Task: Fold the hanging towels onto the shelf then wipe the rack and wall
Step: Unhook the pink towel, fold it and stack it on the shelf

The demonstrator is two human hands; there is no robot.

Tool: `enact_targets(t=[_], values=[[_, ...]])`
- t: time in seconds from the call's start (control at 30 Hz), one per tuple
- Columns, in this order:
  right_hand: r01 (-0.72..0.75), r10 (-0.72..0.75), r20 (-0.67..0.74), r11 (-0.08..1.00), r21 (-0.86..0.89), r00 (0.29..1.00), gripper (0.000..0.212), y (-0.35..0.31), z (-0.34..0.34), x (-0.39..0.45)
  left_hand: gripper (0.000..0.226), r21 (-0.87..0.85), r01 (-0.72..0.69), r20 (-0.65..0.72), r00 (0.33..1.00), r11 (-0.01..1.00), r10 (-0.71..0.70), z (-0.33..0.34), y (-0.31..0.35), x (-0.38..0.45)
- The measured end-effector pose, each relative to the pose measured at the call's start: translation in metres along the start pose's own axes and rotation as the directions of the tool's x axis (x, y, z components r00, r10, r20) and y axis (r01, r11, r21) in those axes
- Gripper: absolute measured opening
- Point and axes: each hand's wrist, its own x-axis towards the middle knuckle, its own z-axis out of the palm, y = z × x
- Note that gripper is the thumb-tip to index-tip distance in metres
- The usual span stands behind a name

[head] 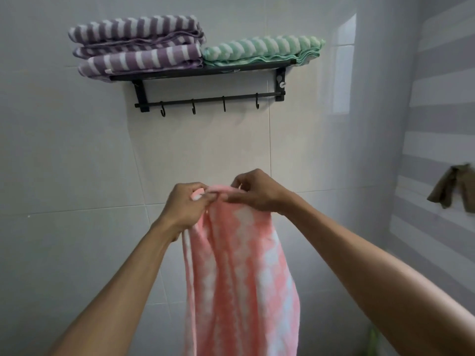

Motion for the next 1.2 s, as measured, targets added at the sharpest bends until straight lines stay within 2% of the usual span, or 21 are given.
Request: enact_targets(t=[0.07, 0.13, 0.2, 0.3, 0.37, 0.43, 0.5, 0.57, 0.63, 0.7, 0.73, 0.87, 0.93, 1.0, 1.07, 1.1, 1.13, 1.2], values=[[-0.100, 0.109, 0.125, 0.992, -0.077, 0.986, 0.040, 0.020, -0.005, -0.014, 0.016, -0.019, 0.031, -0.116, 0.993, 0.999, -0.034, -0.007, -0.006, 0.006], [-0.216, 0.226, 0.194, 0.974, -0.070, 0.955, 0.040, 0.047, -0.009, -0.032, 0.013, -0.060, 0.110, -0.257, 0.959, 0.992, -0.122, -0.016, -0.012, 0.011], [-0.337, 0.320, 0.210, 0.940, 0.049, 0.924, 0.035, 0.069, -0.015, -0.048, 0.015, -0.065, 0.168, -0.368, 0.912, 0.984, -0.181, -0.027, -0.019, 0.016], [-0.444, 0.399, 0.221, 0.868, 0.222, 0.890, 0.038, 0.085, -0.029, -0.066, 0.011, -0.049, 0.215, -0.434, 0.875, 0.975, -0.215, -0.043, -0.032, 0.023], [-0.487, 0.420, 0.269, 0.828, 0.279, 0.867, 0.044, 0.089, -0.039, -0.072, 0.009, -0.062, 0.233, -0.464, 0.854, 0.970, -0.235, -0.050, -0.039, 0.026], [-0.492, 0.407, 0.294, 0.803, 0.336, 0.865, 0.050, 0.093, -0.046, -0.073, 0.008, -0.072, 0.248, -0.479, 0.841, 0.966, -0.251, -0.053, -0.045, 0.029], [-0.452, 0.371, 0.258, 0.729, 0.515, 0.892, 0.054, 0.095, -0.049, -0.068, 0.011, -0.069, 0.251, -0.457, 0.852, 0.966, -0.254, -0.052, -0.048, 0.031], [-0.376, 0.354, 0.182, 0.620, 0.689, 0.917, 0.043, 0.087, -0.046, -0.059, 0.018, -0.046, 0.258, -0.408, 0.877, 0.965, -0.254, -0.048, -0.049, 0.031], [-0.311, 0.377, 0.111, 0.526, 0.791, 0.920, 0.021, 0.073, -0.041, -0.046, 0.024, -0.034, 0.295, -0.379, 0.880, 0.955, -0.285, -0.044, -0.049, 0.029], [-0.261, 0.367, 0.073, 0.493, 0.830, 0.927, 0.008, 0.056, -0.036, -0.033, 0.035, -0.049, 0.341, -0.379, 0.864, 0.939, -0.333, -0.039, -0.050, 0.026], [-0.249, 0.348, 0.072, 0.498, 0.831, 0.935, 0.012, 0.048, -0.035, -0.028, 0.037, -0.095, 0.364, -0.372, 0.851, 0.927, -0.372, -0.036, -0.049, 0.024], [-0.285, 0.164, 0.233, 0.597, 0.750, 0.959, 0.047, 0.028, -0.035, -0.023, 0.028, -0.412, 0.439, -0.249, 0.789, 0.798, -0.562, -0.026, -0.044, 0.018], [-0.259, 0.121, 0.251, 0.720, 0.644, 0.960, 0.055, 0.023, -0.031, -0.018, 0.020, -0.527, 0.426, -0.189, 0.785, 0.736, -0.589, -0.023, -0.040, 0.017], [-0.178, 0.142, 0.112, 0.880, 0.440, 0.983, 0.042, 0.016, -0.022, -0.013, 0.013, -0.596, 0.385, -0.151, 0.808, 0.705, -0.569, -0.022, -0.035, 0.017], [-0.071, 0.079, -0.038, 0.980, 0.187, 0.996, 0.016, 0.007, -0.014, -0.008, 0.017, -0.616, 0.382, -0.100, 0.830, 0.689, -0.549, -0.020, -0.032, 0.017], [-0.025, 0.029, -0.062, 0.998, 0.060, 0.998, 0.006, 0.003, -0.011, -0.007, 0.018, -0.619, 0.388, -0.068, 0.839, 0.682, -0.539, -0.018, -0.029, 0.016], [0.011, -0.015, -0.063, 0.998, -0.059, 0.998, 0.008, 0.000, -0.009, -0.005, 0.017, -0.622, 0.395, -0.038, 0.847, 0.676, -0.530, -0.016, -0.027, 0.016], [0.047, -0.054, -0.051, 0.991, -0.125, 0.997, 0.015, -0.007, -0.004, -0.003, 0.016, -0.623, 0.411, 0.017, 0.858, 0.666, -0.514, -0.010, -0.022, 0.013]])
